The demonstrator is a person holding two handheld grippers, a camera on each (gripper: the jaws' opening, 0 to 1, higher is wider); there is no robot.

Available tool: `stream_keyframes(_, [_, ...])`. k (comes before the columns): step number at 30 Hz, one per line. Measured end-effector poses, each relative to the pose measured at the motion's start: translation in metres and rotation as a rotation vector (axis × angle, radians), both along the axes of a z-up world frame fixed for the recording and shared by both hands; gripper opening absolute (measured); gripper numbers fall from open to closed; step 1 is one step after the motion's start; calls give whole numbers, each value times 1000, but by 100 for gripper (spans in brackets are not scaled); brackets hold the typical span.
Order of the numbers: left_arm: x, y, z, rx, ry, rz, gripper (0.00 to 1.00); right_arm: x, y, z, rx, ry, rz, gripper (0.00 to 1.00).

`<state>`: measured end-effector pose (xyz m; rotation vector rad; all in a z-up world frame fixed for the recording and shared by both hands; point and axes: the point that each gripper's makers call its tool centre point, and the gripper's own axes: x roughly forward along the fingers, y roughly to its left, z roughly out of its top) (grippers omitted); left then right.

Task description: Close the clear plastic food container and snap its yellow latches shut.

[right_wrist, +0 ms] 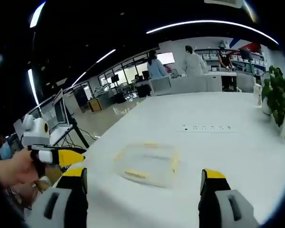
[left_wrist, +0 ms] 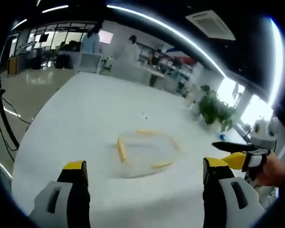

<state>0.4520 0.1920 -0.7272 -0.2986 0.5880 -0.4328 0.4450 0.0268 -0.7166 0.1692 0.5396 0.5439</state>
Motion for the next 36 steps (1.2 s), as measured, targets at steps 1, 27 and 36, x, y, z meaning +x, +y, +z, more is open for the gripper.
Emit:
stream_keyframes(1, [-3, 0, 1, 0, 1, -4, 99, -6, 2, 4, 5, 0, 7, 100])
stream_keyframes(27, [-151, 54, 15, 43, 32, -84, 85, -164, -71, 7, -10, 69, -58, 100])
stream_keyframes(36, [-176, 51, 12, 24, 30, -63, 85, -197, -93, -6, -2, 95, -99, 100])
